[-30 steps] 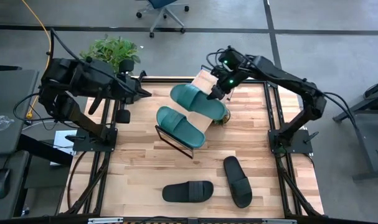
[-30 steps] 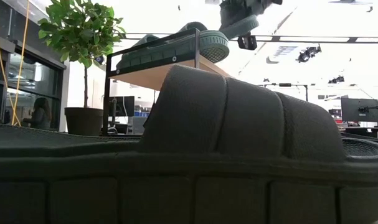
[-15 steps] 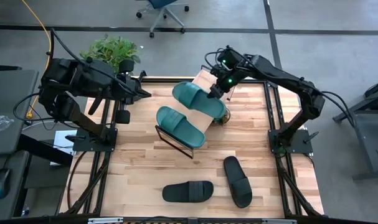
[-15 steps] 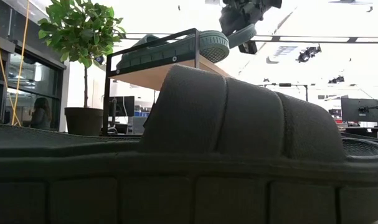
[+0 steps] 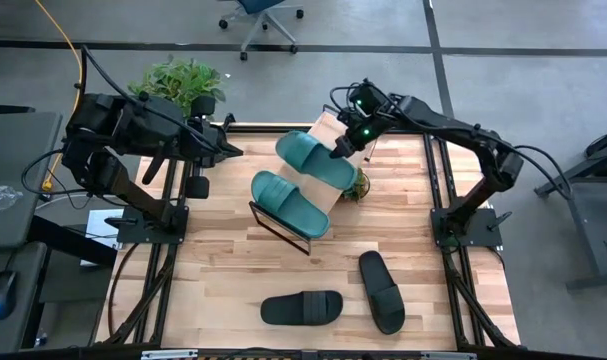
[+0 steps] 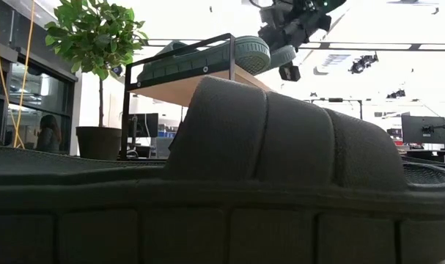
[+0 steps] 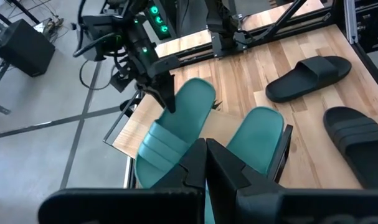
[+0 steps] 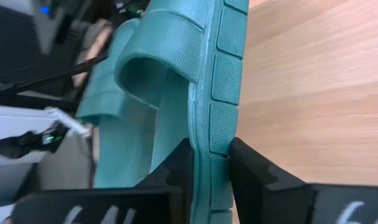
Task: Pick and place slides into the shelf
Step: Put the blue slide on the shelf
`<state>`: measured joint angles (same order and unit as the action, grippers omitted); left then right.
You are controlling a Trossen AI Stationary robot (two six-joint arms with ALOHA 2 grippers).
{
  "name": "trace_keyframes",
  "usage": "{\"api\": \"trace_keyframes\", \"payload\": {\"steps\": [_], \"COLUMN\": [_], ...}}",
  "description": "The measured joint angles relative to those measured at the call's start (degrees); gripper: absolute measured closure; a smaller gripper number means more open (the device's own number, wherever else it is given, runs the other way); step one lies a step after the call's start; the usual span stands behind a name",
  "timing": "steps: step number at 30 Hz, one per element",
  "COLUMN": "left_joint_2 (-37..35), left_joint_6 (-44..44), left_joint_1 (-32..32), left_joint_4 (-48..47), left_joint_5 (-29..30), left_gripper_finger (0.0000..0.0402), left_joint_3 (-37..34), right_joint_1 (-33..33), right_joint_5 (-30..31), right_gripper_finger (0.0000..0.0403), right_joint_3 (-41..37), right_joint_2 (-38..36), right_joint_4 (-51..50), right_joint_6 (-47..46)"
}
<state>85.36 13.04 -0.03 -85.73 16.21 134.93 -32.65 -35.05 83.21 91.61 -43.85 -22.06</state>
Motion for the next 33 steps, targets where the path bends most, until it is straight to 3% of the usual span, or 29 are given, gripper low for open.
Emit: {"api": "trace_keyframes", "payload": {"steps": [3,12,33], "left_joint_2": [0.0,0.0,0.0], "left_joint_6": [-0.1,-0.9,-0.8], "left_joint_1": [0.0,0.0,0.0], "left_joint_4": [0.0,0.0,0.0], "left_joint_5": [0.0,0.0,0.0], "left_gripper_finger": [0.0401,0.0401,0.0401], "left_joint_3": [0.0,0.0,0.0], "right_joint_1": [0.1,1.9,5.3], "right_joint_5": [-2.8,-2.9,1.4], "right_gripper_finger": [0.0356,0.0356,0.0355], "right_joint_3": [-2.0,-3.5,-3.5], "right_joint_2": [-0.2,-0.3,-0.3], "right_joint_4": [2.1,2.9,2.6], "right_joint_6": [-1.0,-1.5,-4.1]}}
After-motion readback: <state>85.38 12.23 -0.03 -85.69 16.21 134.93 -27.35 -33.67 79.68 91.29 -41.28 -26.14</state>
